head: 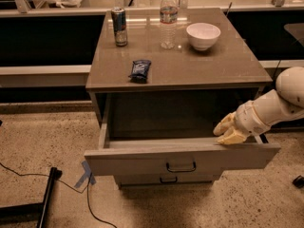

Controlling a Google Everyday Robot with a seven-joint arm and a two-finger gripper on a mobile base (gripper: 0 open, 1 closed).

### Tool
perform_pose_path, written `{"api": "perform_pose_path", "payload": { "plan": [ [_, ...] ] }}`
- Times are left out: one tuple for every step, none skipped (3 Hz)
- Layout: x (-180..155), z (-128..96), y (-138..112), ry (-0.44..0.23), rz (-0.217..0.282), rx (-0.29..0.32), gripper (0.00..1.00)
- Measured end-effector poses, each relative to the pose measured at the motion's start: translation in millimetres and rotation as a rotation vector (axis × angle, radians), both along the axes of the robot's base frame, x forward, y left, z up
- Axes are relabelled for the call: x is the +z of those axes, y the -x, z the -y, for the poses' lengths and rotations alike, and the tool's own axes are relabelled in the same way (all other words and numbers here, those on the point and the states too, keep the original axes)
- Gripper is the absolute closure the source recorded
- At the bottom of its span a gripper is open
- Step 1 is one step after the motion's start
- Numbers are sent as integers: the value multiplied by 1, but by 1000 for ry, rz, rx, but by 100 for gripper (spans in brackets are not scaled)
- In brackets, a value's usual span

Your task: Open top drawer

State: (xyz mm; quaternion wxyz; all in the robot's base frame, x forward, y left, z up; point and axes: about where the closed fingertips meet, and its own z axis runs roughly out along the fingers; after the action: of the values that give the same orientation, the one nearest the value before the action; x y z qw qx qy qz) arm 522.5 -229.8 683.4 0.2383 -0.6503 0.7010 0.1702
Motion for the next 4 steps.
{"api": "perform_pose_path", "payload": {
  "plan": [
    [17, 9, -7, -56, 29, -51, 59],
    [48, 24, -10, -122, 92, -114, 52],
    [75, 41, -8, -169, 142, -169, 51],
    [89, 51, -8, -211, 162, -199, 37]
  ]
}}
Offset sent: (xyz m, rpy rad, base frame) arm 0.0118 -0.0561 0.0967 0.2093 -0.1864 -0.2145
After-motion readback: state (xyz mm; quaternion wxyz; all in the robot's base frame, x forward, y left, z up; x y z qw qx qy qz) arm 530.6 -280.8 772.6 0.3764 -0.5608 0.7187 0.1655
